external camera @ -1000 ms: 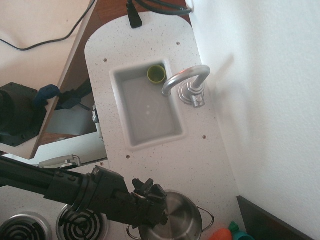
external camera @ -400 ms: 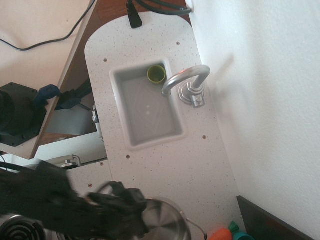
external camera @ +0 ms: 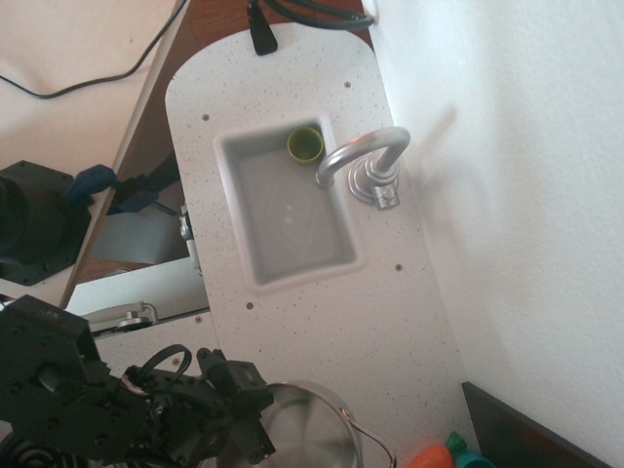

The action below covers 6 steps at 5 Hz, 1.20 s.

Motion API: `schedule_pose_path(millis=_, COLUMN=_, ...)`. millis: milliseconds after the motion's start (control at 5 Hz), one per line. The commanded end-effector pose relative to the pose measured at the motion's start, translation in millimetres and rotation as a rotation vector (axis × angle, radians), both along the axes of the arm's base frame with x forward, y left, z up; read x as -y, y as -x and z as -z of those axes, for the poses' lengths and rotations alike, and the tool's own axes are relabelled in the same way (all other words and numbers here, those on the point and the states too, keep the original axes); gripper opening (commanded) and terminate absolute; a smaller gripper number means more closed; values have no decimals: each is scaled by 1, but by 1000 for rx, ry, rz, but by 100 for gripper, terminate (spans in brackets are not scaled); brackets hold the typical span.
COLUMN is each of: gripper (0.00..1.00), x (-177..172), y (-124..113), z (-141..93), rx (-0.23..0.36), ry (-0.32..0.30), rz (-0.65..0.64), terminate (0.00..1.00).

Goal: Pick up pot

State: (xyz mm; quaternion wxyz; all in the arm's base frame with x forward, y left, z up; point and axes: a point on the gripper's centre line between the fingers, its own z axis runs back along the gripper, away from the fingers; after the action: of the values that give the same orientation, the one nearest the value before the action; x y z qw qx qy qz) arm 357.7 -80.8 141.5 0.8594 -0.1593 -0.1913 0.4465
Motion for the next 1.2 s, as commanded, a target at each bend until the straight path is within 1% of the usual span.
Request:
schedule_pose_path(millis=0, gripper=0, x=-1, y=-2, z=-21, rx=26, ry=-4, rz=-37, terminate=0)
schedule_pose_path(millis=200, gripper=0, x=-19, y=1, z=-18, rx=10, ry=2, rz=-91, terminate=0)
schedule_pose_path(millis=400, gripper=0, x=-26, y=4, z=-22, rx=21, ry=-11, rz=-116, terminate=0)
schedule_pose_path(millis=800, gripper=0, x=-26, y=8, z=-20, rx=0, ry=-28, rz=-118, terminate=0)
schedule_pose_path(millis=1000, gripper=0, x=-26, y=5, z=-20, rx=-8, ry=-27, rz=-102, terminate=0)
